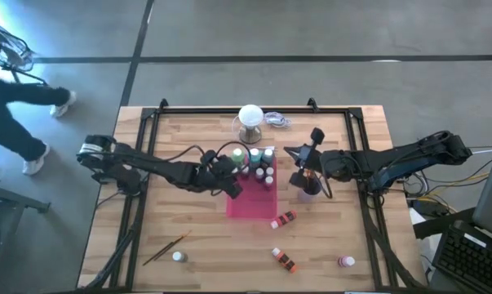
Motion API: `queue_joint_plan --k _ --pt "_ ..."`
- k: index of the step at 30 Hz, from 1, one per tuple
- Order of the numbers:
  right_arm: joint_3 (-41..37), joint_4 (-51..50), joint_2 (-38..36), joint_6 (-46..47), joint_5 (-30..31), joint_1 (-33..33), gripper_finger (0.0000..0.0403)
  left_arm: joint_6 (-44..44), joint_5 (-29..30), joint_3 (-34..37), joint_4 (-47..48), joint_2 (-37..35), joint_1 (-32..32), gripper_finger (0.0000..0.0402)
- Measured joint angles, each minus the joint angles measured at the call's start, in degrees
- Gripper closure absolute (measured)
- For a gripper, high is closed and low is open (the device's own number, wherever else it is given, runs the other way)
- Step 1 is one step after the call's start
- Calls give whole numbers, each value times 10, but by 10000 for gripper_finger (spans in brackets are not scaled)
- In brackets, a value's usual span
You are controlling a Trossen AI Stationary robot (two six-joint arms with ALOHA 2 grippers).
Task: Pick & Place Paint Supplies
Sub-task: Put the small yellow paint bottle into the red bin
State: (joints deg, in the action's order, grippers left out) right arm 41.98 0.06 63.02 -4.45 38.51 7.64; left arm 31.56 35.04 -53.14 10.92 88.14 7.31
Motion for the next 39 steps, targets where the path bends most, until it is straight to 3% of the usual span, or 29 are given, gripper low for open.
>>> queue_joint_plan --k 25,39 --pt "0 1 0 0 -12 0 394 4 -25 38 -70 27 -17 273" --pt "0 1 0 0 -12 0 394 -3 -41 27 -62 27 -22 192"
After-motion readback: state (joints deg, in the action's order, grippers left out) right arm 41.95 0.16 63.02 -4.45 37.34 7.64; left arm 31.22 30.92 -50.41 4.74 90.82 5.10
